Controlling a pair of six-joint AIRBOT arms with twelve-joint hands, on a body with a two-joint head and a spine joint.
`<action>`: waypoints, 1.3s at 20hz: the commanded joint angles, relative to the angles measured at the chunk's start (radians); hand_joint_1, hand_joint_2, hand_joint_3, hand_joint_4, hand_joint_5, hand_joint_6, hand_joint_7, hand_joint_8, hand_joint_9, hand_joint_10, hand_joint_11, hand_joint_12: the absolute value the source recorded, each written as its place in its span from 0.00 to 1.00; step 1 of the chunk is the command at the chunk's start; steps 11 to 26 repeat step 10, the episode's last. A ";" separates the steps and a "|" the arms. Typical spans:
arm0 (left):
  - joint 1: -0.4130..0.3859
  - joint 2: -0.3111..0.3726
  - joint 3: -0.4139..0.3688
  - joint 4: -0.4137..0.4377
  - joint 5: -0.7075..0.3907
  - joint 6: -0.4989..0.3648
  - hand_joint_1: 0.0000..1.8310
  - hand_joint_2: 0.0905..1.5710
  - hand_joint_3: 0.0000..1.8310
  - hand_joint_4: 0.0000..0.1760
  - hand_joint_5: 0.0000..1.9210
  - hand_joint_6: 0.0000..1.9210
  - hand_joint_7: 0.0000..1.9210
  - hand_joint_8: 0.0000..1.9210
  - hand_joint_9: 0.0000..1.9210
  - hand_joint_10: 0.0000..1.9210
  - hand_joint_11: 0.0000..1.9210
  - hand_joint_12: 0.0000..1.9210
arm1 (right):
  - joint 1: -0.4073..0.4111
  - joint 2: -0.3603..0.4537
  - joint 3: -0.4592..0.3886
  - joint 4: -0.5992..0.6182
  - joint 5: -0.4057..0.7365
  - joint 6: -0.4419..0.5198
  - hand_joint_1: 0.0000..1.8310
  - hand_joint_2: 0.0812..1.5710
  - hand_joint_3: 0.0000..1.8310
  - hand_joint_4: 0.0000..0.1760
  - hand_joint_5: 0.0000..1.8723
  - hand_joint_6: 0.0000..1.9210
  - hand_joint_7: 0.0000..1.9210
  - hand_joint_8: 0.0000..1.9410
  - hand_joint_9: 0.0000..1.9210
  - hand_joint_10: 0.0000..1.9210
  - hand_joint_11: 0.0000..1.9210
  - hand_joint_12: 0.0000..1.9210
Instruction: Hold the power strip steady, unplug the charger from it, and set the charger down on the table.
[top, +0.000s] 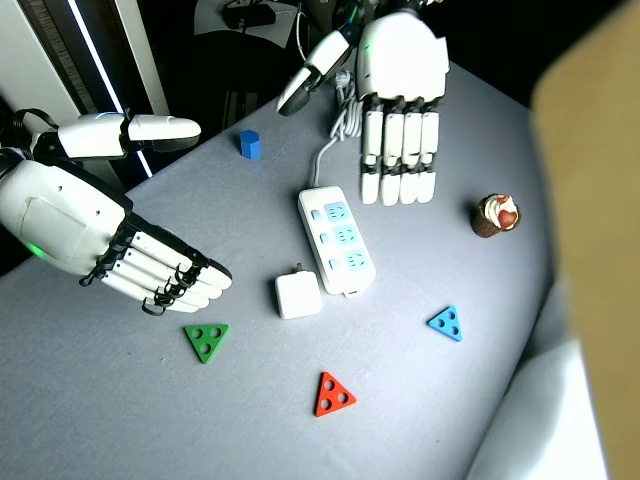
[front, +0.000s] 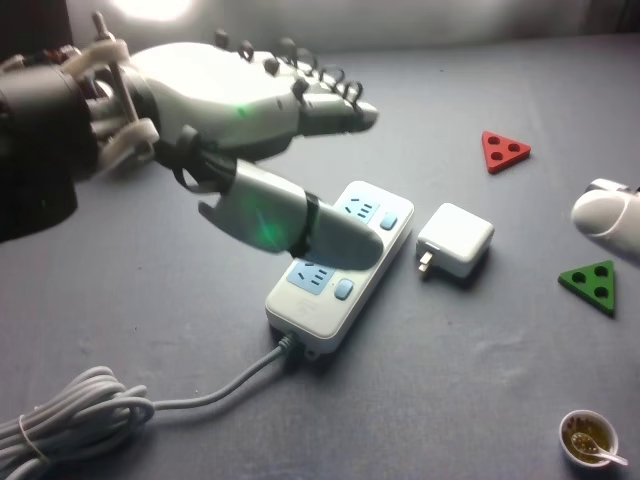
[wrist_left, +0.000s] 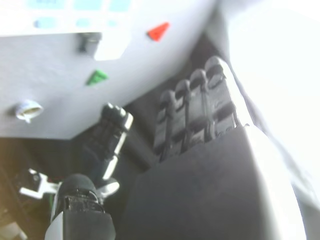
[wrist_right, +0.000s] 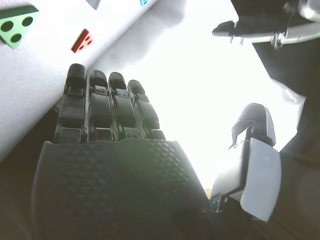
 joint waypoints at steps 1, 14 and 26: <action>-0.022 0.004 -0.006 -0.009 -0.045 -0.006 0.00 0.57 0.00 0.00 0.03 0.00 0.02 0.00 0.00 0.00 0.00 0.00 | 0.007 0.009 -0.006 -0.041 0.092 0.015 0.07 0.58 0.01 0.00 0.01 0.00 0.03 0.00 0.03 0.00 0.00 0.08; -0.031 0.004 -0.017 -0.010 -0.043 -0.006 0.00 0.59 0.00 0.00 0.01 0.00 0.01 0.00 0.00 0.00 0.01 0.00 | -0.003 0.006 -0.009 -0.136 0.161 0.050 0.11 0.63 0.00 0.00 0.09 0.00 0.10 0.00 0.10 0.00 0.00 0.25; -0.031 0.004 -0.017 -0.010 -0.043 -0.006 0.00 0.59 0.00 0.00 0.01 0.00 0.01 0.00 0.00 0.00 0.01 0.00 | -0.003 0.006 -0.009 -0.136 0.161 0.050 0.11 0.63 0.00 0.00 0.09 0.00 0.10 0.00 0.10 0.00 0.00 0.25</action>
